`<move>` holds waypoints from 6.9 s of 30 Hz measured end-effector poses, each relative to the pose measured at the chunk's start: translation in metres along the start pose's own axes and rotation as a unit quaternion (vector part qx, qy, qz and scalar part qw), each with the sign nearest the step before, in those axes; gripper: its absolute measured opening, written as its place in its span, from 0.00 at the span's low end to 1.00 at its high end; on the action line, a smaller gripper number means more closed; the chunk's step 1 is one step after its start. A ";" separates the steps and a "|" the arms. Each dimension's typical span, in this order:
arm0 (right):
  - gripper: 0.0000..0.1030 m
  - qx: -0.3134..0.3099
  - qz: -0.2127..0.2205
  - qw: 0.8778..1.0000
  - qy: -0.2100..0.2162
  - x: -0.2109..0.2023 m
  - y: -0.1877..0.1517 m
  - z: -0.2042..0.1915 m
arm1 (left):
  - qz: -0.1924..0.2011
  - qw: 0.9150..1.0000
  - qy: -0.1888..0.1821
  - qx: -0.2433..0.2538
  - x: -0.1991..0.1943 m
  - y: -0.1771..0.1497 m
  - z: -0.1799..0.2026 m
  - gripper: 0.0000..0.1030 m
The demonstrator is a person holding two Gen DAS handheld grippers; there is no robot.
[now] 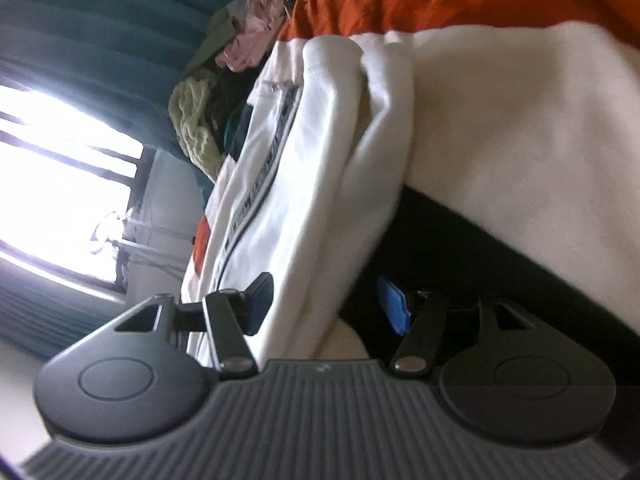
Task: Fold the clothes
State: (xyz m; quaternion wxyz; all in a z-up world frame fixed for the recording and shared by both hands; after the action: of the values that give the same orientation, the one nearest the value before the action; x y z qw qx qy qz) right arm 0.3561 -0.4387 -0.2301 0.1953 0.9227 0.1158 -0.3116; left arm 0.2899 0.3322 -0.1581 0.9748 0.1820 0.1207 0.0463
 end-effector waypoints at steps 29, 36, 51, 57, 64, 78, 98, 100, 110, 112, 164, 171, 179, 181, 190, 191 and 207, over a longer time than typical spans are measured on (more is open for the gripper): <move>0.11 0.056 0.102 0.993 -0.036 -0.092 0.053 0.049 | 0.006 0.999 -0.025 0.028 -0.110 0.038 0.036 0.10; 0.12 0.140 0.021 0.988 -0.061 -0.118 0.034 0.111 | -0.050 0.979 0.069 0.184 -0.135 0.019 0.030 0.13; 0.63 0.160 0.007 0.987 0.027 -0.117 0.029 0.112 | -0.077 0.936 0.151 0.307 -0.170 -0.028 0.079 0.83; 0.63 0.158 0.013 0.987 0.018 -0.105 0.031 0.115 | -0.058 0.923 0.117 0.361 -0.189 -0.054 0.113 0.84; 0.63 0.127 0.029 0.991 0.010 -0.093 0.035 0.105 | -0.101 0.892 0.051 0.438 -0.170 -0.126 0.137 0.85; 0.64 0.102 0.082 0.985 0.111 -0.110 0.052 0.070 | -0.240 0.787 -0.021 0.568 -0.125 -0.279 0.110 0.85; 0.68 0.107 0.077 0.982 0.133 -0.088 0.043 0.063 | -0.277 0.758 0.017 0.590 -0.116 -0.293 0.083 0.89; 0.71 0.106 0.072 0.984 0.122 -0.084 0.042 0.065 | -0.275 0.758 0.018 0.591 -0.115 -0.293 0.083 0.90; 0.65 0.166 0.078 0.975 0.127 -0.082 0.047 0.090 | -0.274 0.762 0.018 0.586 -0.112 -0.290 0.080 0.94; 0.54 0.154 0.093 0.977 0.114 -0.087 0.048 0.087 | -0.274 0.763 0.019 0.585 -0.112 -0.290 0.081 0.94; 0.20 -0.674 0.126 0.724 0.077 -0.108 -0.397 -0.150 | -0.160 0.903 0.011 0.399 -0.153 -0.154 0.111 0.91; 0.77 -0.602 -0.026 0.791 0.108 -0.144 -0.378 -0.136 | -0.214 0.889 -0.041 0.403 -0.156 -0.179 0.119 0.91; 0.77 -0.527 -0.005 0.849 0.040 -0.188 -0.306 -0.104 | -0.318 0.856 -0.112 0.393 -0.156 -0.234 0.118 0.91; 0.77 -0.521 0.019 0.853 0.006 -0.186 -0.289 -0.097 | -0.336 0.844 -0.107 0.405 -0.152 -0.251 0.112 0.91; 0.77 -0.487 0.039 0.871 -0.055 -0.151 -0.256 -0.074 | -0.351 0.812 -0.057 0.462 -0.128 -0.287 0.085 0.66; 0.77 -0.482 0.038 0.873 -0.059 -0.148 -0.254 -0.072 | -0.349 0.818 -0.058 0.453 -0.126 -0.285 0.083 0.63; 0.78 -0.488 0.022 0.870 -0.070 -0.130 -0.264 -0.067 | -0.345 0.839 -0.046 0.418 -0.146 -0.257 0.084 0.24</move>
State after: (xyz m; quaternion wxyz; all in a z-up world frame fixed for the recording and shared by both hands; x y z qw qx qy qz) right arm 0.2015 -0.1846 -0.1764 0.6348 0.6883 0.2187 -0.2747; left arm 0.1815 0.0447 -0.1439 0.7632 0.5206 0.1391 -0.3567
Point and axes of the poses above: each gripper's, at about its wrist camera, not at the fingertips, and x roughly the way its jaws point, z to its right, y to its top, the point moved 8 cm from there along x, roughly the way its jaws point, and after that the axes turned 10 degrees about -y, right-handed, at the moved point
